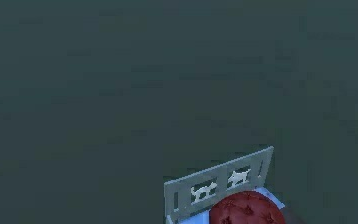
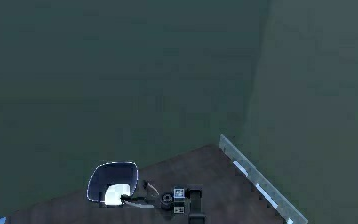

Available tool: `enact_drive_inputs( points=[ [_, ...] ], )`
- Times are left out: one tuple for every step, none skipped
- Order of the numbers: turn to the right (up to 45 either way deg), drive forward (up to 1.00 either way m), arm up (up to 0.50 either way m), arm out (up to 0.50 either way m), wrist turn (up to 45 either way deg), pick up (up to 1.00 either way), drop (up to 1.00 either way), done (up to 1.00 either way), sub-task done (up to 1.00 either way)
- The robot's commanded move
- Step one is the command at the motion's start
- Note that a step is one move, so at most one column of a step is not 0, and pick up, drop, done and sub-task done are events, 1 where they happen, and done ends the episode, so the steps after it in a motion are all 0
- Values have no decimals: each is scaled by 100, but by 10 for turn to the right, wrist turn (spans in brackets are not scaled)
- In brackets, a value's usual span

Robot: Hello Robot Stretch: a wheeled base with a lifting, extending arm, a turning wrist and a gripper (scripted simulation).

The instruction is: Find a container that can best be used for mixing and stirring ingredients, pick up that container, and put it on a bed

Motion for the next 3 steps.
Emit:
enact_drive_inputs(
  points=[
    [0,0,0,0,0,0,100,0,0],
    [0,0,10,0,0,0,0,0,0],
    [0,0,0,-8,0,0,0,0,0]
  ],
)
